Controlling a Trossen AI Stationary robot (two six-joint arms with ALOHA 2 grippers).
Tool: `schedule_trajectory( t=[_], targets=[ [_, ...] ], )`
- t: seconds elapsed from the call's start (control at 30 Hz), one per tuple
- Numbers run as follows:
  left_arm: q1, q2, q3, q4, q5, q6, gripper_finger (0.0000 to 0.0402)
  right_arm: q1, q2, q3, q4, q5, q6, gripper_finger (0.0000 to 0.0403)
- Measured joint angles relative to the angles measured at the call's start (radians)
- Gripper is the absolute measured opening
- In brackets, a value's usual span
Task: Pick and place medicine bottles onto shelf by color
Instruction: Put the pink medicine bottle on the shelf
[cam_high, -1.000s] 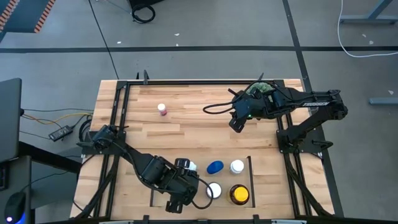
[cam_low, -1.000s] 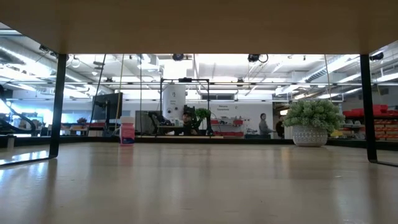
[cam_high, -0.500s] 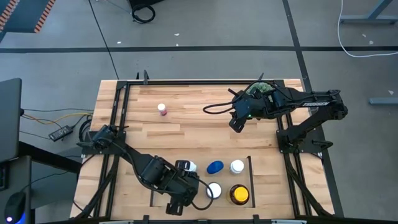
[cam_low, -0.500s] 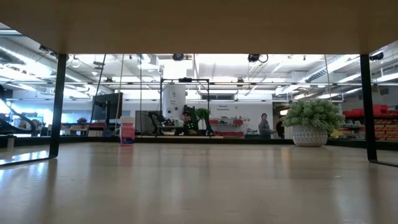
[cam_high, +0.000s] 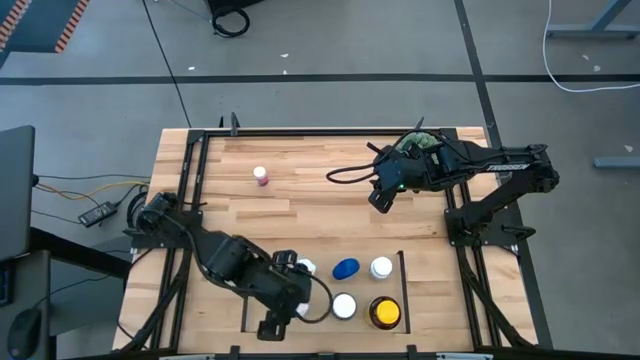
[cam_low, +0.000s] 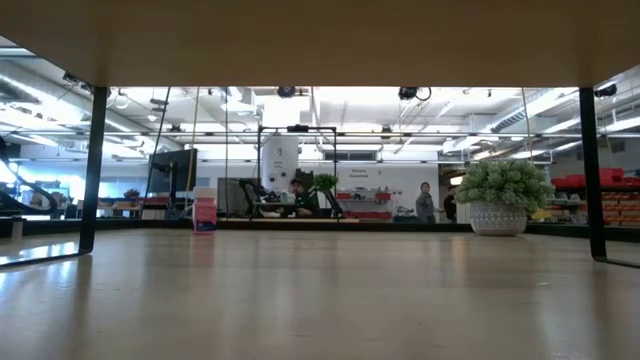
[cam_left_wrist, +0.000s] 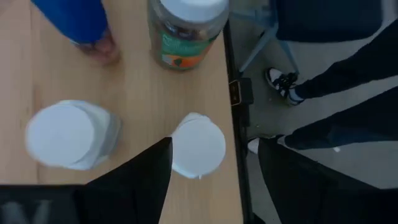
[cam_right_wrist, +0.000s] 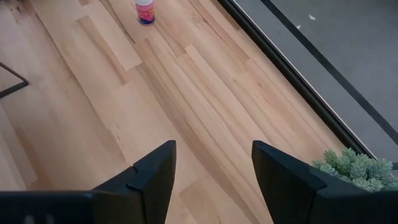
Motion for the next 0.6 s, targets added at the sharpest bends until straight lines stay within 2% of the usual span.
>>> schedule_trajectory(
  t=[0.13,0.33,0.43,0.6],
  targets=[
    [0.025,-0.072,0.0,-0.022,-0.045,-0.002,0.024,0.0,0.0,0.0,0.0,0.0,0.005,0.0218],
    [0.115,-0.178,0.001,-0.187,-0.245,0.029,0.0228,0.0,0.0,0.0,0.0,0.0,0.04,0.0218],
    [0.196,-0.211,0.001,-0.307,-0.321,0.049,0.022,0.0,0.0,0.0,0.0,0.0,0.063,0.0218],
    [0.382,-0.251,-0.037,-0.3,-0.327,0.093,0.0208,0.0,0.0,0.0,0.001,0.0,0.115,0.0218]
  ],
)
